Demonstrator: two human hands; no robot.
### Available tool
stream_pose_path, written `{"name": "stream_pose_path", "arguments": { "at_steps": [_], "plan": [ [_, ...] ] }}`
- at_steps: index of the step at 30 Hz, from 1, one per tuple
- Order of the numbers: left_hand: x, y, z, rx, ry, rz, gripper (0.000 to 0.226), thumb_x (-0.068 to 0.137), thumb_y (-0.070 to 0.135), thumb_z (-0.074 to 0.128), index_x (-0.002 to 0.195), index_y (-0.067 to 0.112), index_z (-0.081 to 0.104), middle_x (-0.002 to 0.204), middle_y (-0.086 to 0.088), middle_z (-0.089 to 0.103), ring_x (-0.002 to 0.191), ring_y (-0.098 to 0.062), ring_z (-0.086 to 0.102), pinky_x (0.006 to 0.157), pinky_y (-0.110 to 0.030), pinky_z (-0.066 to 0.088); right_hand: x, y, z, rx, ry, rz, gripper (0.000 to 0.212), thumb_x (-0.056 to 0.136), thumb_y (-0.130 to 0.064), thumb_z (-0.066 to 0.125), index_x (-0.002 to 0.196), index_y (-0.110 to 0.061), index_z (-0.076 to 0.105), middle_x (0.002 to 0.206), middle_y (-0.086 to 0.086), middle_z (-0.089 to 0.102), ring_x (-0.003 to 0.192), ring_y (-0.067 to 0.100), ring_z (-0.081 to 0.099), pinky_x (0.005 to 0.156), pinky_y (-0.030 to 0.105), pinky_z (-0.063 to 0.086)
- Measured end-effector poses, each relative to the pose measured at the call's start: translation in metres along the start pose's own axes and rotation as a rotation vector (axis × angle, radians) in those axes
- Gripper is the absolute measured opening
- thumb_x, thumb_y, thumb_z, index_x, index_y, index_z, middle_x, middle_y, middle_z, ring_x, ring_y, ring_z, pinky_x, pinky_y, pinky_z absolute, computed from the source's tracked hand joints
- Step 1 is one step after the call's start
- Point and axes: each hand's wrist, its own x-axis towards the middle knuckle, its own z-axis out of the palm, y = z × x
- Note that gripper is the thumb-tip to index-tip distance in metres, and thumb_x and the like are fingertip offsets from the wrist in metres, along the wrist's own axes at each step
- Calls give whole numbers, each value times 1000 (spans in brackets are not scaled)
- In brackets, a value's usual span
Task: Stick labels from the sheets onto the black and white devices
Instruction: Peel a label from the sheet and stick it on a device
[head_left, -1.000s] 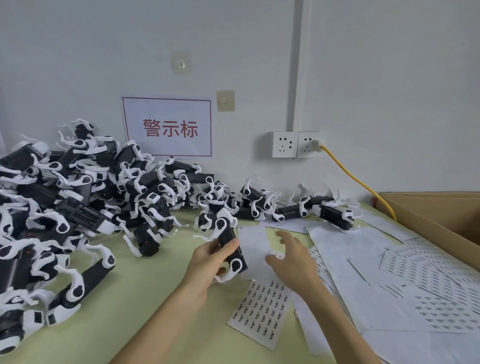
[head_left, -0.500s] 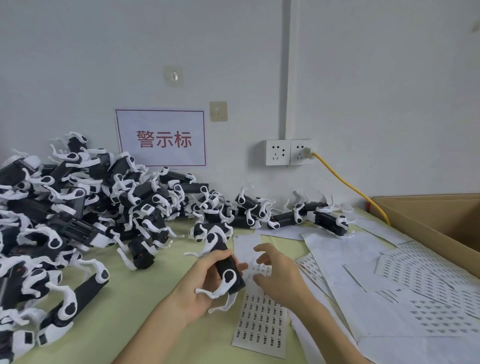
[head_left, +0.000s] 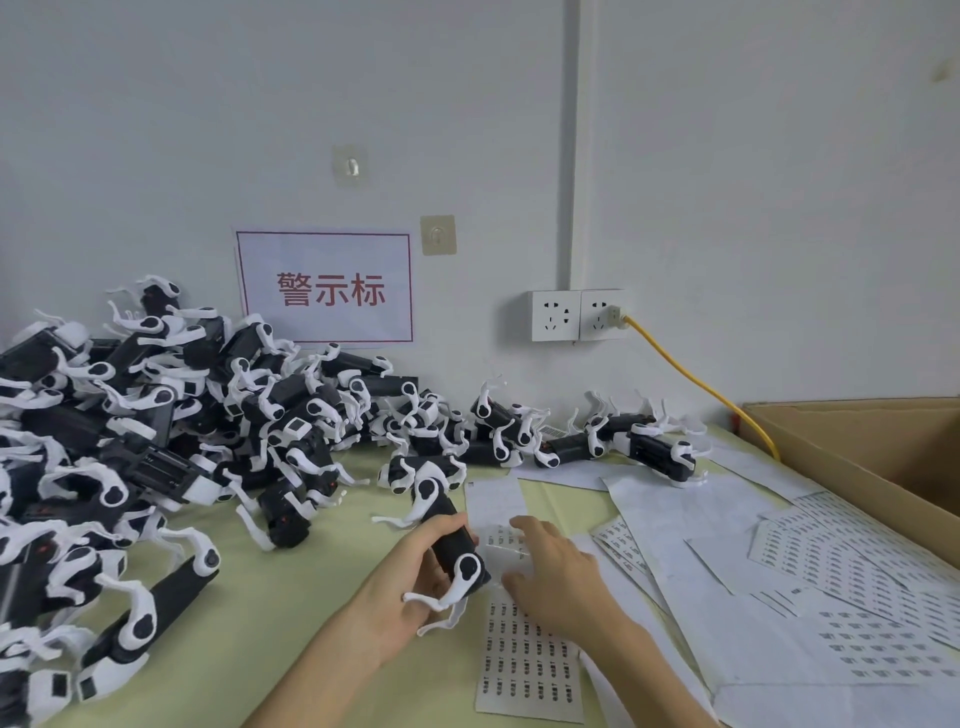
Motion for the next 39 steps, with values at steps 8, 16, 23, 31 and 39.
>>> {"name": "stream_pose_path", "arguments": {
  "at_steps": [8, 16, 23, 31, 39],
  "plan": [
    [-4, -2, 1, -1, -81, 53, 25, 72, 32, 75, 84, 11, 67, 93, -11, 60, 80, -20, 58, 75, -32, 44, -1, -10, -5, 133, 212, -8, 76, 84, -30, 68, 151, -31, 32, 150, -15, 41, 143, 10, 35, 118, 35, 18],
    [-5, -7, -9, 190, -89, 149, 47, 62, 21, 80, 106, 21, 66, 101, 4, 65, 86, -4, 65, 77, -20, 48, -3, -14, -8, 176, 391, -215, 57, 80, -11, 70, 128, -36, 54, 123, -30, 45, 124, 0, 40, 99, 13, 17],
    [-6, -7, 3, 210, -113, 179, 17, 81, 26, 73, 85, 12, 64, 66, 1, 64, 55, -13, 62, 47, -20, 47, -4, -16, -10, 212, 309, -205, 34, 86, -22, 69, 115, -39, 66, 115, -29, 56, 112, -2, 50, 103, 28, 27],
    [-7, -9, 6, 221, -145, 189, 28, 74, 29, 76, 87, 5, 71, 88, -21, 69, 80, -29, 67, 73, -32, 56, -4, -14, -12, 370, 351, -148, 11, 85, -29, 78, 89, -36, 70, 97, -18, 64, 86, -2, 59, 73, 18, 44],
    [-6, -11, 7, 117, -61, 279, 16, 70, 23, 79, 79, 11, 76, 82, -13, 69, 75, -22, 69, 67, -28, 56, -3, -16, -14, 373, 328, -139, 7, 87, -37, 76, 85, -42, 72, 86, -19, 68, 82, -3, 61, 64, 15, 46]
  ]
}}
